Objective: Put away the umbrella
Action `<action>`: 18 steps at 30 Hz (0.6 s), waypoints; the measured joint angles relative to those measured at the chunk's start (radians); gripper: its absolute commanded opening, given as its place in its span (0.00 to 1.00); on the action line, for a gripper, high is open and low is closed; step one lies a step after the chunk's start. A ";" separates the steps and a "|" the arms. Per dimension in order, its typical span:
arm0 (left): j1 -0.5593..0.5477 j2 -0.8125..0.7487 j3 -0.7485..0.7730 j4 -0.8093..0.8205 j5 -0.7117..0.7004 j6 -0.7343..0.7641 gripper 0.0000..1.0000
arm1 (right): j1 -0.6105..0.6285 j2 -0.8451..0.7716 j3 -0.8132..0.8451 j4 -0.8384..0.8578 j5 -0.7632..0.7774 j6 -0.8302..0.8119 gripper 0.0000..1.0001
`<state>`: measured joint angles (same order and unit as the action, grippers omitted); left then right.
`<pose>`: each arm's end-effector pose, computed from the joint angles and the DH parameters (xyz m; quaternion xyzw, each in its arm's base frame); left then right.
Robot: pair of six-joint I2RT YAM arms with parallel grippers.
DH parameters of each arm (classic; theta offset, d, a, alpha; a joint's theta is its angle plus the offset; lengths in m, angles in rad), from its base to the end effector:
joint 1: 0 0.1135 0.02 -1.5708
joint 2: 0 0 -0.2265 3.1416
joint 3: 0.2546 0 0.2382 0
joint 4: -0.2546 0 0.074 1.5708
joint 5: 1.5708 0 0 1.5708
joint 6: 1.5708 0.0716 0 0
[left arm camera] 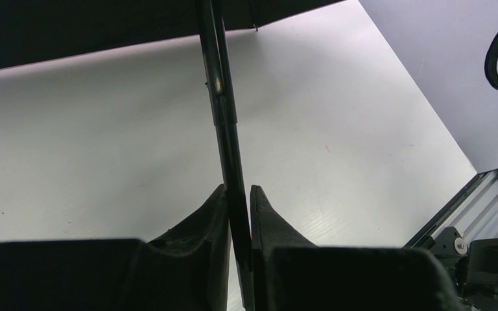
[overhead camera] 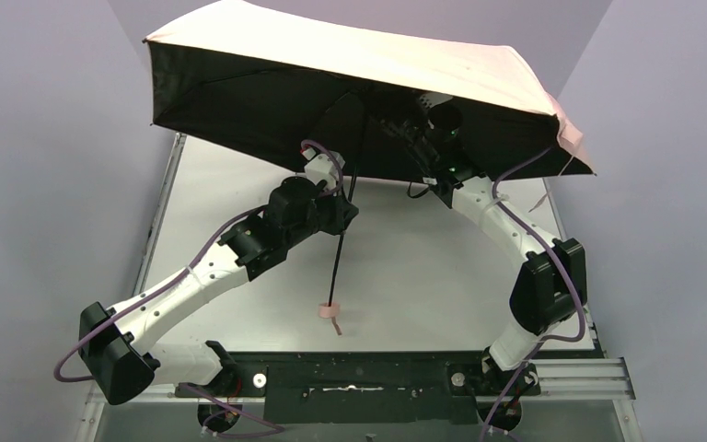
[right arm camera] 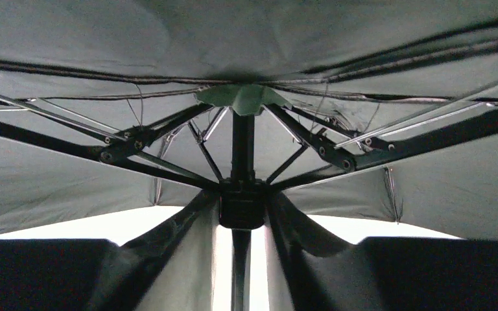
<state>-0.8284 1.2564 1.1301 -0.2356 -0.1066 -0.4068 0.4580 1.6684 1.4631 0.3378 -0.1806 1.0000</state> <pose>0.2233 -0.2321 0.3080 0.1423 0.8098 -0.2929 0.4881 0.3739 0.1986 0.3697 0.1103 0.6503 0.5434 0.5193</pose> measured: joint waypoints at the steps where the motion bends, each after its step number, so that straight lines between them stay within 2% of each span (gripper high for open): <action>1: 0.000 0.000 0.000 0.002 -0.001 0.000 0.00 | 0.000 0.000 0.004 -0.001 -0.005 0.000 0.10; 2: 0.000 -0.001 0.000 0.002 -0.002 0.000 0.00 | 0.000 0.000 0.004 -0.002 -0.008 -0.001 0.00; 10: 0.004 -0.003 0.000 -0.002 -0.035 0.002 0.00 | -0.005 -0.007 -0.010 -0.017 -0.063 -0.019 0.00; 13: 0.016 -0.003 0.000 -0.019 -0.033 0.016 0.00 | -0.005 -0.044 -0.063 -0.014 -0.063 -0.019 0.00; 18: 0.079 -0.003 0.019 -0.077 0.053 0.069 0.00 | 0.037 -0.145 -0.197 -0.013 0.008 -0.027 0.00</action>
<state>-0.7490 1.2533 1.1488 -0.3126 -0.0532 -0.3382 0.4946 1.5238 1.2659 0.3244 -0.1722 0.9726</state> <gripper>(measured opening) 0.087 0.243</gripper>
